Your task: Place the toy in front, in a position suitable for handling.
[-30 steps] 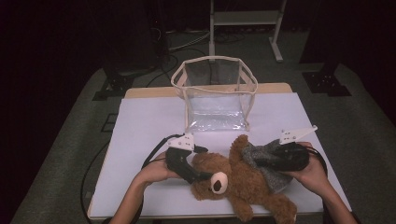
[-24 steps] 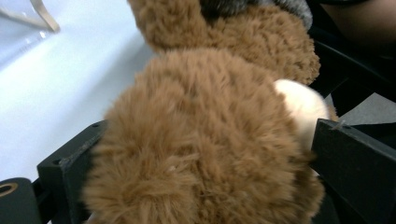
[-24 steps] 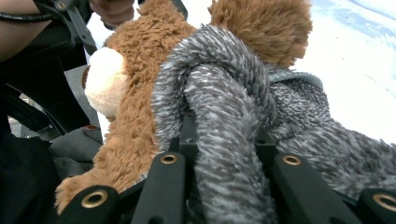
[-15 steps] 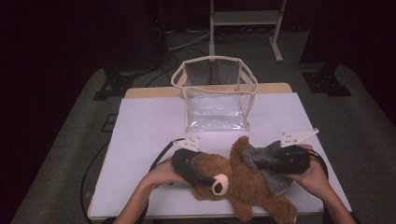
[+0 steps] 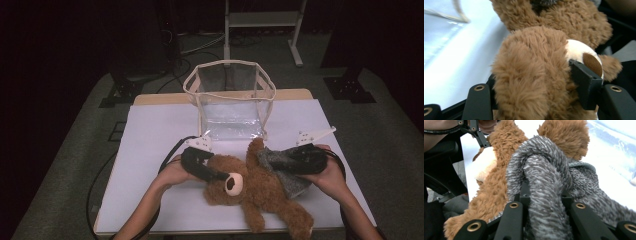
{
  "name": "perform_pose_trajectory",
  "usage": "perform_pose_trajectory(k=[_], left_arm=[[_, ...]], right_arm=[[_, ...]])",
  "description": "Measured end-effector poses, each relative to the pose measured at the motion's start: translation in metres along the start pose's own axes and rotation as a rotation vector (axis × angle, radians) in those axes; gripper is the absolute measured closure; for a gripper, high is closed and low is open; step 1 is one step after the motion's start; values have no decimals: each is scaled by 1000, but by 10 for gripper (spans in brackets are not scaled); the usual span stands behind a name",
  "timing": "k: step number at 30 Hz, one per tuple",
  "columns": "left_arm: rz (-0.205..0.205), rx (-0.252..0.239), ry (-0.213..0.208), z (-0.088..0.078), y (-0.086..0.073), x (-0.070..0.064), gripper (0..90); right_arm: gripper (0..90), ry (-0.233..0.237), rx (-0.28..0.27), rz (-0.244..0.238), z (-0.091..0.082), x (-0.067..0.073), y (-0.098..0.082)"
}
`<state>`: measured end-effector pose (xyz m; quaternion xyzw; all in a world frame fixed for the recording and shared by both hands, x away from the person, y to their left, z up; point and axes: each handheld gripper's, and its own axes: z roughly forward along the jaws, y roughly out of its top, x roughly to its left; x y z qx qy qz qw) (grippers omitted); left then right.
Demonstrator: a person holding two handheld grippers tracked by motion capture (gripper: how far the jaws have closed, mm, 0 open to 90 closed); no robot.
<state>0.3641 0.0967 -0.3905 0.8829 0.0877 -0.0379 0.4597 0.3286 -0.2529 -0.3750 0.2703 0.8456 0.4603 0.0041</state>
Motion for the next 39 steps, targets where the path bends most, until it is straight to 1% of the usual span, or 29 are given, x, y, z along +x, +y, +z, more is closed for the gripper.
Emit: perform_pose_trajectory(k=[2, 3, 5, 7, 9, 12, 14, 15, 16, 17, 18, 19, 20, 22, 24, 25, 26, 27, 28, 30, 31, 33, 34, 35, 36, 37, 39], left_arm=[[12, 10, 31, -5, 6, 5, 381], [22, 20, 56, -10, 10, 8, 381], [25, 32, 81, -17, 13, 13, 381], [35, 42, 114, -26, 13, 17, 379], [35, 41, 126, -34, 11, 19, 377], [25, 34, 117, -37, 0, 16, 354], [14, 19, 104, -37, -10, 11, 313], [2, 3, 79, -38, -17, 8, 280], [3, -27, 62, -39, -22, 5, 239], [-2, -62, 44, -41, -26, 4, 218], [-25, -92, 14, -43, -29, 3, 195], [-41, -111, -4, -44, -29, 3, 171], [-41, -121, -3, -45, -29, 2, 165], [-42, -109, -14, -43, -27, 1, 165], [-35, -93, -27, -36, -25, -1, 165], [-24, -81, -25, -32, -24, -3, 167], [-2, -68, -10, -30, -23, -6, 198], [16, -53, 4, -29, -22, -9, 223], [22, -50, 10, -29, -22, -10, 243], [41, -52, 26, -31, -23, -14, 294], [45, -51, 30, -31, -25, -14, 307], [56, -72, 31, -32, -28, -16, 319], [61, -81, 29, -32, -29, -16, 325], [59, -82, 27, -32, -30, -16, 327], [69, -78, 27, -33, -30, -17, 328], [73, -79, 29, -33, -30, -18, 327], [87, -84, 30, -33, -30, -22, 327]], right_arm=[[725, 2, 2, 3, 5, -6, 7], [725, 0, 0, 5, 8, -8, 9], [725, 8, -4, 11, 16, -16, 18], [725, 16, -8, 13, 25, -21, 28], [725, 29, -6, 16, 32, -25, 34], [725, 55, 3, 8, 42, -25, 39], [725, 71, 13, -8, 45, -19, 37], [727, 76, 19, -14, 46, -13, 35], [730, 85, 22, -32, 47, -5, 32], [733, 91, 24, -56, 47, 2, 30], [734, 92, 25, -82, 47, 9, 27], [735, 93, 31, -104, 46, 17, 25], [736, 87, 37, -128, 45, 25, 22], [736, 77, 46, -164, 41, 37, 18], [734, 66, 48, -184, 38, 44, 15], [734, 61, 46, -193, 36, 47, 13], [732, 57, 47, -195, 34, 49, 11], [731, 56, 44, -194, 33, 50, 11], [729, 58, 40, -193, 30, 49, 10], [731, 71, 30, -173, 25, 43, 12], [733, 63, 18, -161, 21, 39, 14], [733, 24, 2, -145, 14, 31, 21], [734, 14, -10, -125, 12, 27, 27], [734, 7, -9, -117, 12, 25, 31], [734, -8, 1, -112, 13, 22, 36], [734, -8, 19, -112, 18, 21, 43], [733, 8, 53, -120, 29, 21, 50]])
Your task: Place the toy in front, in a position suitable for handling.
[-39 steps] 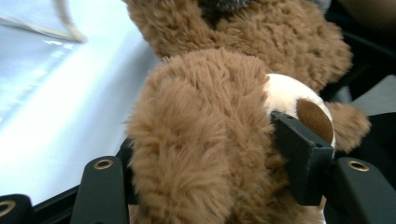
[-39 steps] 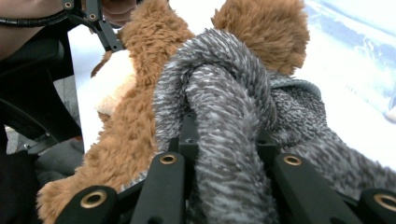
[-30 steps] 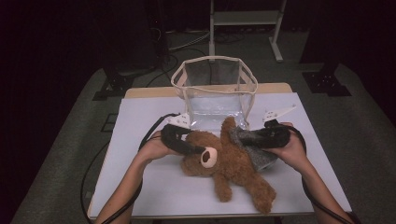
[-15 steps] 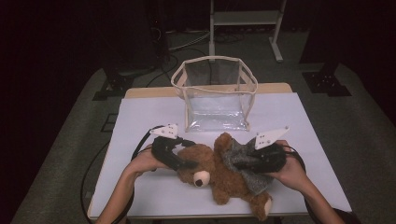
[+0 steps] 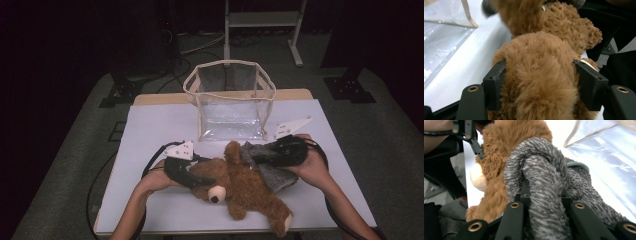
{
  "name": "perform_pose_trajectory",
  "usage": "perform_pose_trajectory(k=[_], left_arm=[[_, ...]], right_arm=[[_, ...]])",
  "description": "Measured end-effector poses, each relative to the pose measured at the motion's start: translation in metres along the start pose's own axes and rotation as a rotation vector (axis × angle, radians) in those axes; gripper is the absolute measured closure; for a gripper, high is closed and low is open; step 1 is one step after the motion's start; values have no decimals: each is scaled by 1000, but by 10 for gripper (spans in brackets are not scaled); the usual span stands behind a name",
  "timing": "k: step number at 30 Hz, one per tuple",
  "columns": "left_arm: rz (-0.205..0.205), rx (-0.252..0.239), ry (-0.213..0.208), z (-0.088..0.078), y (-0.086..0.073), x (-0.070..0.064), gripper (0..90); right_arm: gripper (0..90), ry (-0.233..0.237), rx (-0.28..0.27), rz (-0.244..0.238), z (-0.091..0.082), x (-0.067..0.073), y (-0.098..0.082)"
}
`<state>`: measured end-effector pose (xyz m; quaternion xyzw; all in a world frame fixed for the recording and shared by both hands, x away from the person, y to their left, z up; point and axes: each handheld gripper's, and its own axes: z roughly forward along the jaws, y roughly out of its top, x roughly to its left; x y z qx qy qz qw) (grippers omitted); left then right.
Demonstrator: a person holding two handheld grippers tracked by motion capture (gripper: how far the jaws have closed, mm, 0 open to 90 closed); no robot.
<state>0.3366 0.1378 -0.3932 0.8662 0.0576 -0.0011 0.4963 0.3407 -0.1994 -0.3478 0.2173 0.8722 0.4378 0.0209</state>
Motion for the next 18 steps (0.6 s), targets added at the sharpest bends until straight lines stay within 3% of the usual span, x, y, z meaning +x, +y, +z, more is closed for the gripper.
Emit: perform_pose_trajectory(k=[3, 6, 10, 18], left_arm=[[17, 12, 4, -1, 0, -3, 324], [22, 12, 5, -2, -1, -6, 318], [20, 9, 11, -3, -1, -7, 316], [15, -14, 5, -3, -3, -7, 310]], right_arm=[[729, 20, 78, -34, 26, 8, 9], [729, 18, 107, -56, 34, 14, 10], [729, 13, 97, -34, 20, 10, 3], [729, -49, 60, 73, -27, -9, -49]])
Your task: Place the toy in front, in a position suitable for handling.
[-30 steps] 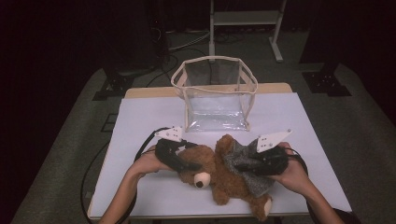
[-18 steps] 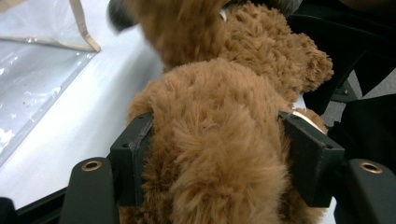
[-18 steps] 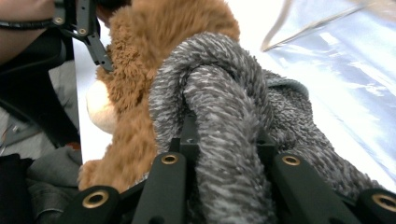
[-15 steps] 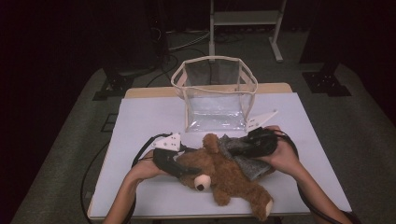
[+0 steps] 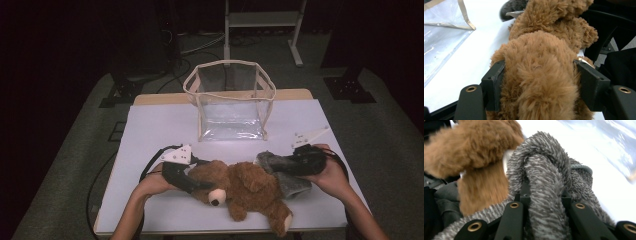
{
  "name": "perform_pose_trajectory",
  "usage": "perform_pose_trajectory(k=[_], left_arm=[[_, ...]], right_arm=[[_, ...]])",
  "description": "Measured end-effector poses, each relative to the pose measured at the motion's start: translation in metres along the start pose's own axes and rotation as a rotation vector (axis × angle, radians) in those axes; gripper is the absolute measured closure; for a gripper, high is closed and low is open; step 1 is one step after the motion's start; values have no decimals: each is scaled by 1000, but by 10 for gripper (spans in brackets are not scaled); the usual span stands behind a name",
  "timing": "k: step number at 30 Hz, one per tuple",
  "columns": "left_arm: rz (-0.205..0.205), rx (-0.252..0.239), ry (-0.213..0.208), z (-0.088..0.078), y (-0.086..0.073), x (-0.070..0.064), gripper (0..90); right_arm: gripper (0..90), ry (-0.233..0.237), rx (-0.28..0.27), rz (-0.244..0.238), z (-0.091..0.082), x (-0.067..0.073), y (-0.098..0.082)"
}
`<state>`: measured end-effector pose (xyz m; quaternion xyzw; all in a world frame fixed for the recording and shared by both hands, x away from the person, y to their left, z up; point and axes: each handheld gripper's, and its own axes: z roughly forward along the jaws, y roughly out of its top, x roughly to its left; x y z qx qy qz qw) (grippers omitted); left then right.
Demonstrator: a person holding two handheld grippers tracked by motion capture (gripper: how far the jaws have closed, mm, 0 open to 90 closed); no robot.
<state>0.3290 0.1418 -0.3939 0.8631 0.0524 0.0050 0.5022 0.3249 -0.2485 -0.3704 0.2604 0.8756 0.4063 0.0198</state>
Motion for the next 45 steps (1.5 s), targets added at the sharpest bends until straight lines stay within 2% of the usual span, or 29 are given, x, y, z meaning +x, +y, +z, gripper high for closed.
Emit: perform_pose_trajectory(k=[3, 5, 8, 10, 14, 20, 25, 27, 29, 34, 39, 45], left_arm=[[-1, 2, 0, 0, 0, 0, 306], [0, 2, 2, 0, 0, -1, 305], [3, 6, 3, 0, 1, -1, 303], [6, 7, 4, 0, 1, -1, 302], [7, 9, 6, 0, 1, -2, 301], [11, 11, 9, 1, 1, -3, 300], [20, 18, 10, 1, 2, -4, 301], [20, 21, 10, 0, 2, -4, 300], [16, 18, 11, 0, 1, -4, 300], [22, 14, 11, 1, 2, -5, 301], [22, 14, 12, 1, 2, -5, 301], [28, 18, 13, 1, 4, -5, 301]], right_arm=[[728, 1, -20, 55, -11, -6, -21], [728, 11, -42, 79, -16, -8, -28], [730, 19, -67, 81, -23, -7, -29], [730, 26, -73, 69, -26, -4, -23], [731, 59, -62, 6, -18, 6, -1], [731, 118, -8, -92, 17, 23, 37], [732, 161, 28, -137, 44, 34, 67], [732, 164, 47, -155, 53, 37, 73], [732, 165, 60, -153, 57, 37, 74], [731, 145, 42, -127, 42, 32, 61], [731, 100, 8, -82, 14, 22, 31], [731, 66, -17, 32, -15, 6, -12]])
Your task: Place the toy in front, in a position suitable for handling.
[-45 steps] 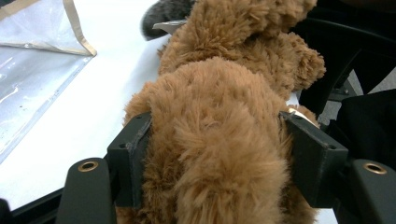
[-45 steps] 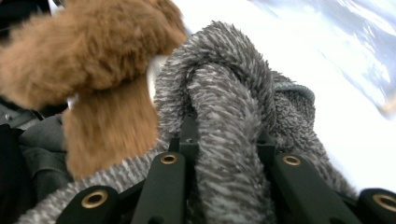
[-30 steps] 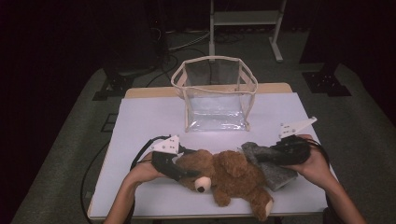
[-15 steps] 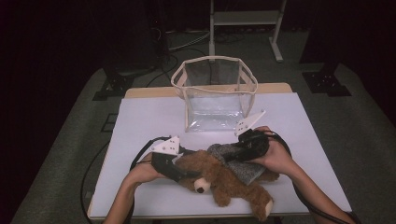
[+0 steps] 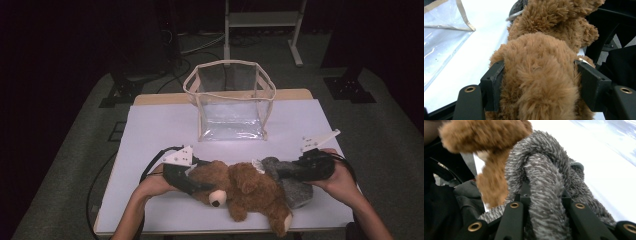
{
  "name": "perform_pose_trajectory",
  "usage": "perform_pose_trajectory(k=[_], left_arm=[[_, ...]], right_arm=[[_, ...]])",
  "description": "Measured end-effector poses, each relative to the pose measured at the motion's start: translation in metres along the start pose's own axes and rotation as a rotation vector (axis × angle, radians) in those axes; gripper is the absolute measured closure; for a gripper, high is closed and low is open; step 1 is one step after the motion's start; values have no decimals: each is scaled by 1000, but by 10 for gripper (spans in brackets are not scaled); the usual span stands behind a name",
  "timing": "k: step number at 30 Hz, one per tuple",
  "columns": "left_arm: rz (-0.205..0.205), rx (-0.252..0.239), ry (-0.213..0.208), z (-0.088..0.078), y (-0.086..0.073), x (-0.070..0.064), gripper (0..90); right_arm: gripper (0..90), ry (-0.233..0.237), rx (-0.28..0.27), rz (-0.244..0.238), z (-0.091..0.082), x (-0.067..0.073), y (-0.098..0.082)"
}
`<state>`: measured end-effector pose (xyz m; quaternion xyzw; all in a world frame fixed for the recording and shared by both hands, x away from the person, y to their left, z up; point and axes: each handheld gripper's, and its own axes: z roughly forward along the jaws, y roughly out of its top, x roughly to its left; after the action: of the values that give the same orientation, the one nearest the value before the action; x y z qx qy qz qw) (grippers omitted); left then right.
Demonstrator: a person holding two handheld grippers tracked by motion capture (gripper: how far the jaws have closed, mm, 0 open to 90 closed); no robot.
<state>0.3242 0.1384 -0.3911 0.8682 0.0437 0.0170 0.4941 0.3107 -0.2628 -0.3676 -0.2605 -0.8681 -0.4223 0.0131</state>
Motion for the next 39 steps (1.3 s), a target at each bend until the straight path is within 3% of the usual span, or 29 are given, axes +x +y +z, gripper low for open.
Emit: perform_pose_trajectory(k=[3, 6, 9, 14, 18, 21, 24, 29, 33, 35, 39], left_arm=[[3, 4, 3, 0, 0, 0, 302], [4, 5, 6, 0, 0, 0, 302], [3, 3, 6, 0, 1, -1, 302], [6, 4, 6, 0, 1, -1, 302], [11, 6, 9, 0, 1, -1, 302], [6, 3, 11, 0, 1, -1, 302], [-7, 0, 12, 0, -1, 0, 292], [-23, 11, 8, -5, 0, 2, 226], [-45, 7, 14, -15, -3, 5, 222], [-43, 1, 6, -15, -7, 5, 316], [-47, -20, -2, -13, -11, 7, 418]], right_arm=[[732, -5, -32, 14, -14, -2, -1], [732, 3, -66, -22, -22, 4, 21], [732, 26, -75, -87, -19, 12, 49], [732, 86, -29, -181, 10, 30, 102], [731, 120, 49, -246, 49, 39, 125], [730, 128, 115, -254, 76, 41, 123], [724, 134, 182, -243, 92, 39, 106], [726, 123, 126, -198, 79, 38, 82], [727, 129, 116, -174, 72, 33, 75], [727, 127, 128, -175, 70, 34, 79], [729, 122, 154, -213, 75, 42, 98]])
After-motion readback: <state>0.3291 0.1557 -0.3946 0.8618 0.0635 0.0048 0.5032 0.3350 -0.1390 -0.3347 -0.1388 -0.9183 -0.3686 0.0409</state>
